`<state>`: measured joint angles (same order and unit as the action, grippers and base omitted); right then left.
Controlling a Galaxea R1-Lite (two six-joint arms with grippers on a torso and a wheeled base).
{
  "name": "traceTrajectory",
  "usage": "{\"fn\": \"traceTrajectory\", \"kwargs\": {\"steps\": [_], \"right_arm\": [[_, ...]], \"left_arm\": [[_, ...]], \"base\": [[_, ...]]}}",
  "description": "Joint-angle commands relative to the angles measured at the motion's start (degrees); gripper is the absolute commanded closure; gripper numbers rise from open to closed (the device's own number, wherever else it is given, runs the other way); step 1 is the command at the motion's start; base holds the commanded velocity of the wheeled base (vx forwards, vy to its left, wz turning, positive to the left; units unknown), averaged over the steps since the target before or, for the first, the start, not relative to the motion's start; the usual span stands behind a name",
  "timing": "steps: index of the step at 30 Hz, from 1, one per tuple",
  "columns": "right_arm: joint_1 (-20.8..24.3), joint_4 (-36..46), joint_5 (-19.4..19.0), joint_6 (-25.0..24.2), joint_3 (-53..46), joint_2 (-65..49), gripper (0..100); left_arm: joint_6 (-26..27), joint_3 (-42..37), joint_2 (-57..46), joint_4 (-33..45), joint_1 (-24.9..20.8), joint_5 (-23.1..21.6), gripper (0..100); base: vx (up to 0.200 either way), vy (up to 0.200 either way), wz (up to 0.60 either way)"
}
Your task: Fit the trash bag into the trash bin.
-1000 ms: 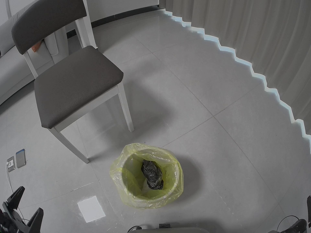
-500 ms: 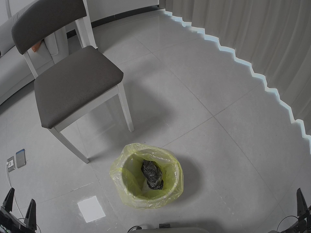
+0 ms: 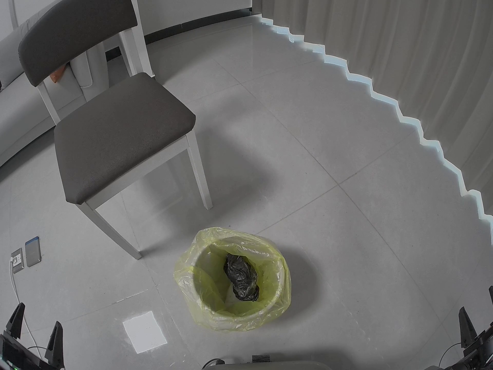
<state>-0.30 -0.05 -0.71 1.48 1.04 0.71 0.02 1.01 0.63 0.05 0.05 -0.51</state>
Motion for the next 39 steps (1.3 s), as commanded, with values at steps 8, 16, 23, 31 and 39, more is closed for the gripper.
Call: {"fn": "traceTrajectory", "kwargs": {"steps": [8, 16, 23, 31, 39], "right_arm": [[0.22, -0.13, 2.73, -3.41, -1.04, -0.71, 0], [0.22, -0.13, 3.43, -3.67, -1.04, -0.71, 0], [0.22, -0.13, 3.34, -3.41, -1.04, -0.71, 0], [0.22, -0.13, 3.34, -3.41, -1.04, -0.71, 0], [0.22, -0.13, 3.34, -3.41, -1.04, -0.71, 0]], "left_arm": [[-0.11, -1.01, -0.63, -0.05, 0.04, 0.16, 0], [0.42, -1.01, -0.63, -0.05, -0.05, -0.19, 0], [0.42, -1.01, -0.63, -0.05, -0.05, -0.19, 0], [0.42, -1.01, -0.63, -0.05, -0.05, -0.19, 0], [0.42, -1.01, -0.63, -0.05, 0.04, -0.19, 0]], "base": [[0.0, 0.0, 0.0], [0.0, 0.0, 0.0], [0.0, 0.0, 0.0], [0.0, 0.0, 0.0], [0.0, 0.0, 0.0]]}}
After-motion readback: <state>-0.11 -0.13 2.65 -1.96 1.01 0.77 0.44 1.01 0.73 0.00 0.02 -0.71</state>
